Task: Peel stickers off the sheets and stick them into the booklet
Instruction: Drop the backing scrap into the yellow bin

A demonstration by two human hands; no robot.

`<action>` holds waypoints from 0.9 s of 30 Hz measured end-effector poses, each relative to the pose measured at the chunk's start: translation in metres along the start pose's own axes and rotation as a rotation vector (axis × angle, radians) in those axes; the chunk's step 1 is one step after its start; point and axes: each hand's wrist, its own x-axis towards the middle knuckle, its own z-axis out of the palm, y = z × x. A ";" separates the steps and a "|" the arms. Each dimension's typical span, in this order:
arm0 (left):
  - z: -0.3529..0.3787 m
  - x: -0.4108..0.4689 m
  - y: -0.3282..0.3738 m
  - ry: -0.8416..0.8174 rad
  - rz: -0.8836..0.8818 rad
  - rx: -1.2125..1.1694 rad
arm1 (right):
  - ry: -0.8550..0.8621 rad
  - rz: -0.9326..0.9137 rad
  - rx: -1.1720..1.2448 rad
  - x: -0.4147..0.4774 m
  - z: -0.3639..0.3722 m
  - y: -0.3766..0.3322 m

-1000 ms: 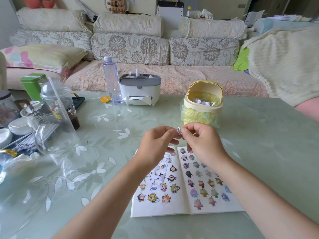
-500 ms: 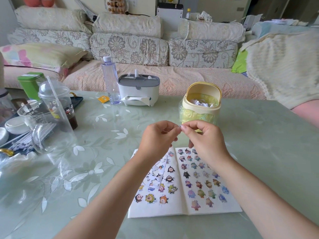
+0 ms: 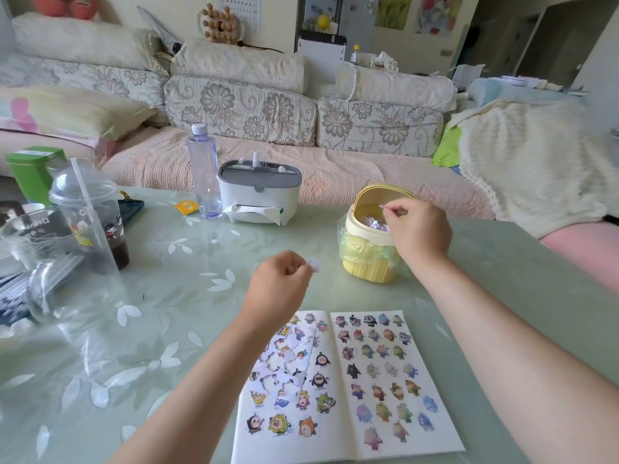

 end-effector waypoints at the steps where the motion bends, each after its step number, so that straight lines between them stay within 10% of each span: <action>1: 0.000 0.001 -0.001 -0.004 -0.002 0.010 | -0.032 -0.013 -0.036 0.007 0.004 0.001; 17: -0.009 -0.025 0.005 -0.156 -0.207 -0.261 | -0.529 -0.426 0.167 -0.106 -0.025 -0.036; 23: -0.024 -0.051 -0.002 -0.272 -0.265 -0.266 | -0.400 -0.611 0.081 -0.139 -0.033 -0.043; 27: -0.039 -0.068 -0.004 -0.341 -0.364 -0.485 | -0.401 -0.373 0.241 -0.153 -0.035 -0.055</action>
